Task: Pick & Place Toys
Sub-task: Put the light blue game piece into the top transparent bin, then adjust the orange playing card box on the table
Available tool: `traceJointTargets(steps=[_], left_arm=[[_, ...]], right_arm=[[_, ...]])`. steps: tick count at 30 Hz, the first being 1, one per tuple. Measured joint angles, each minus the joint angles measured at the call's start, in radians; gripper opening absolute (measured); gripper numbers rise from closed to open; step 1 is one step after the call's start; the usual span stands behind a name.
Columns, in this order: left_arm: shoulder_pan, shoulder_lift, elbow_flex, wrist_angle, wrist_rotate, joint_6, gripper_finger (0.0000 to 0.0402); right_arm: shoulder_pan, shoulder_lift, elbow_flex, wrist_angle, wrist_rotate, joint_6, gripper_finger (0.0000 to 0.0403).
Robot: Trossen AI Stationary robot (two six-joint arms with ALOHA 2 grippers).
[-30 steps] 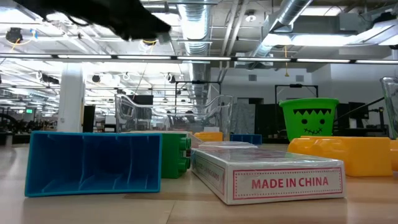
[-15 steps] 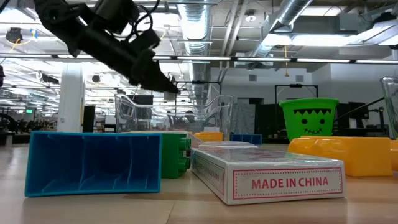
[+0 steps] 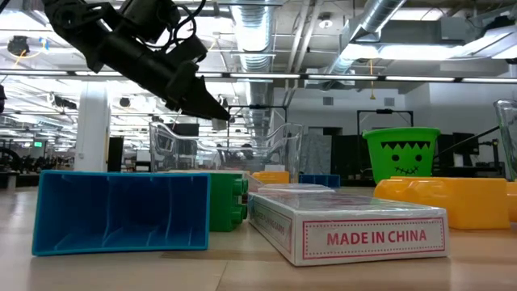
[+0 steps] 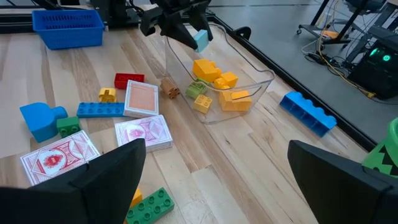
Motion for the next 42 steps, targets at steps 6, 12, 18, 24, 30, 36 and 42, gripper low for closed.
traceJointTargets(steps=[6, 12, 18, 24, 30, 36, 42], left_arm=[[-0.002, 0.0, 0.0, 0.0, 0.0, 0.001, 0.0227], [-0.018, 0.0, 0.0, 0.001, 0.0, 0.008, 0.026], [-0.034, 0.0, 0.0, 0.007, 0.021, 0.03, 0.028], [-0.145, 0.0, 0.0, 0.195, 0.351, 0.113, 0.0278], [-0.348, 0.004, 0.0, 0.227, 0.308, 0.167, 0.0273], [-0.51, 0.078, 0.0, 0.194, -0.004, 0.169, 0.0274], [-0.566, 0.229, 0.019, 0.192, -0.181, 0.164, 0.0274]], right_arm=[[0.0, 0.0, 0.0, 0.001, 0.0, 0.0, 0.0384], [0.0, 0.0, 0.0, 0.003, -0.001, 0.0, 0.0384], [0.0, 0.0, 0.0, 0.003, -0.001, 0.0, 0.0384], [0.0, 0.0, 0.0, 0.003, -0.002, 0.0, 0.0384], [0.0, 0.0, 0.0, 0.004, -0.002, 0.0, 0.0384], [0.0, 0.0, 0.0, 0.004, -0.002, 0.0, 0.0384], [-0.003, 0.0, 0.0, 0.005, -0.002, 0.002, 0.0384]])
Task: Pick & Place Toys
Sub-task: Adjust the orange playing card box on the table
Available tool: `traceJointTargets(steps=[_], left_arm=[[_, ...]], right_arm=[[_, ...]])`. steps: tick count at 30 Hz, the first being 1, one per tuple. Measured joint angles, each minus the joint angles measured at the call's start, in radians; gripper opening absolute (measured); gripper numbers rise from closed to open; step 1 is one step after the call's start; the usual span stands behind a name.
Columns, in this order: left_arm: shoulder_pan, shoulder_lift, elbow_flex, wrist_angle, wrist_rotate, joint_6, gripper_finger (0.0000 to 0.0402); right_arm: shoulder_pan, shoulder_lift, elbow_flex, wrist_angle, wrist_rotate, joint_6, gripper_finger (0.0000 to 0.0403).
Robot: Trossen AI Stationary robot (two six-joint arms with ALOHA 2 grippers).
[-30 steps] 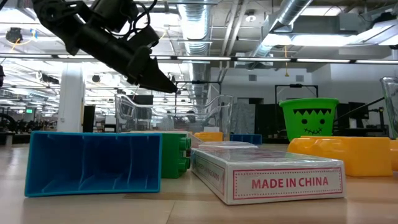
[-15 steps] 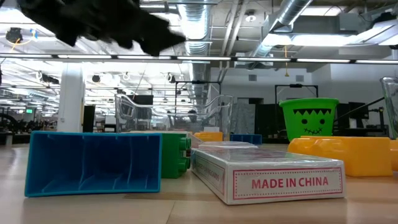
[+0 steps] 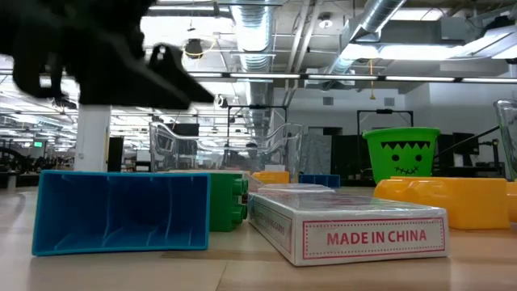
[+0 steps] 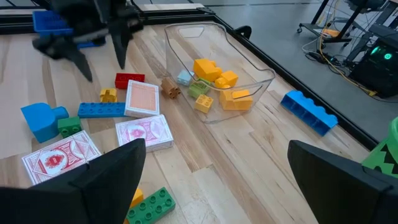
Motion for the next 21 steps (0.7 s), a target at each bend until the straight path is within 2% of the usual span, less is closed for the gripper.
traceJointTargets(steps=[8, 16, 21], left_arm=[[0.021, 0.138, 0.116, -0.009, -0.012, -0.002, 0.0274], [0.044, 0.226, 0.283, -0.363, -0.014, -0.003, 0.0274], [0.066, 0.244, 0.311, -0.389, -0.027, -0.007, 0.0274]], right_arm=[[-0.009, 0.0, 0.0, 0.0, -0.001, -0.002, 0.0384], [-0.007, 0.0, 0.0, 0.0, -0.008, -0.002, 0.0384], [-0.006, 0.0, 0.0, 0.002, -0.008, -0.003, 0.0384]])
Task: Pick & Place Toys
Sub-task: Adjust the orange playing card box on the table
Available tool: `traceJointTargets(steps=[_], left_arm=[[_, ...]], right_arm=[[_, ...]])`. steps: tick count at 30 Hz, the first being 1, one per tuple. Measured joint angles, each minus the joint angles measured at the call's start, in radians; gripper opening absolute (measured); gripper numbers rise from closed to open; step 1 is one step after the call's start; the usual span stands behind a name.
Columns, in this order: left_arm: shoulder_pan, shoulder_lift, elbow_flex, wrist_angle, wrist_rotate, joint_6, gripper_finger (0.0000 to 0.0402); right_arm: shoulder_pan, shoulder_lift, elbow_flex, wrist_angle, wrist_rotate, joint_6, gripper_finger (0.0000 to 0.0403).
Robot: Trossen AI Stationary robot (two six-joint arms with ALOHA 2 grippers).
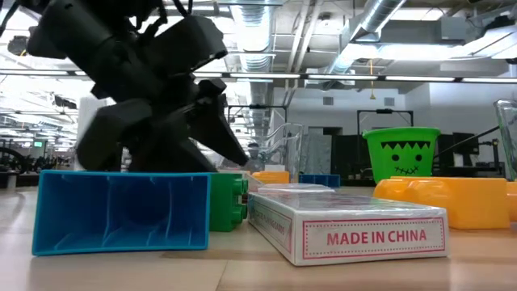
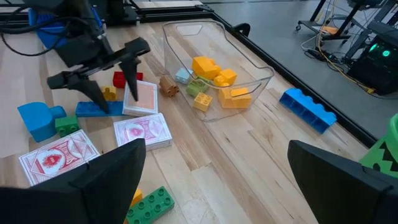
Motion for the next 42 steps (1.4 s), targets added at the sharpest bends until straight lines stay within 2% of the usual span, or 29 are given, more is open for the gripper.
traceJointTargets(steps=[5, 9, 23, 42], left_arm=[[0.03, -0.012, 0.001, -0.019, -0.003, -0.054, 0.0274], [0.045, -0.005, 0.001, -0.044, 0.071, -0.063, 0.0274], [0.077, -0.007, 0.001, -0.065, 0.067, -0.112, 0.0274], [0.071, -0.005, -0.002, -0.1, -0.143, -0.046, 0.0274]], right_arm=[[0.0, 0.0, 0.0, 0.001, 0.0, 0.0, 0.0384], [0.0, 0.0, 0.0, 0.0, 0.0, 0.0, 0.0384], [0.0, 0.0, 0.0, 0.001, 0.0, 0.0, 0.0384], [0.0, 0.0, 0.0, 0.037, -0.002, -0.053, 0.0384]])
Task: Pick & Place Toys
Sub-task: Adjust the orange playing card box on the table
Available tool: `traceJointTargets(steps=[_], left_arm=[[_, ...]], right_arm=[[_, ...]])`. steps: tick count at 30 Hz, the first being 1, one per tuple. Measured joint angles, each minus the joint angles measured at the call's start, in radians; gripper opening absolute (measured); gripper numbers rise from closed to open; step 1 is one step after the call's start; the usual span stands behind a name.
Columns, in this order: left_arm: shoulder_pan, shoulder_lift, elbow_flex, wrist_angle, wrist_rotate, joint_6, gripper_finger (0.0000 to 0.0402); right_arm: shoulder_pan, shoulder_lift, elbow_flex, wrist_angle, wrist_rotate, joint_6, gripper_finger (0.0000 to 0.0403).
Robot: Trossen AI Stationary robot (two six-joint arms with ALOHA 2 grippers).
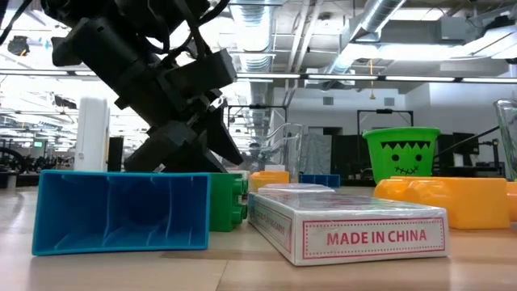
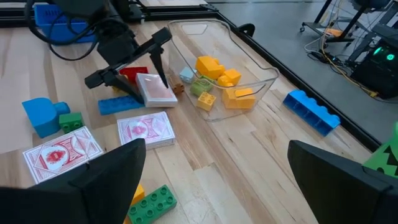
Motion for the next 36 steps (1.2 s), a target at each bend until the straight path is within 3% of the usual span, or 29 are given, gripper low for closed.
traceJointTargets(steps=[10, 17, 36], left_arm=[[0.0, 0.0, 0.0, -0.076, -0.128, 0.0, 0.0274], [0.0, -0.002, 0.0, -0.081, -0.133, -0.002, 0.027], [-0.02, -0.021, 0.0, -0.171, -0.137, -0.086, 0.0143]], right_arm=[[0.0, 0.0, 0.0, -0.002, 0.0, 0.0, 0.0384], [0.0, 0.0, 0.0, -0.002, 0.0, 0.0, 0.0384], [0.0, 0.0, 0.0, -0.001, 0.0, 0.0, 0.0384]])
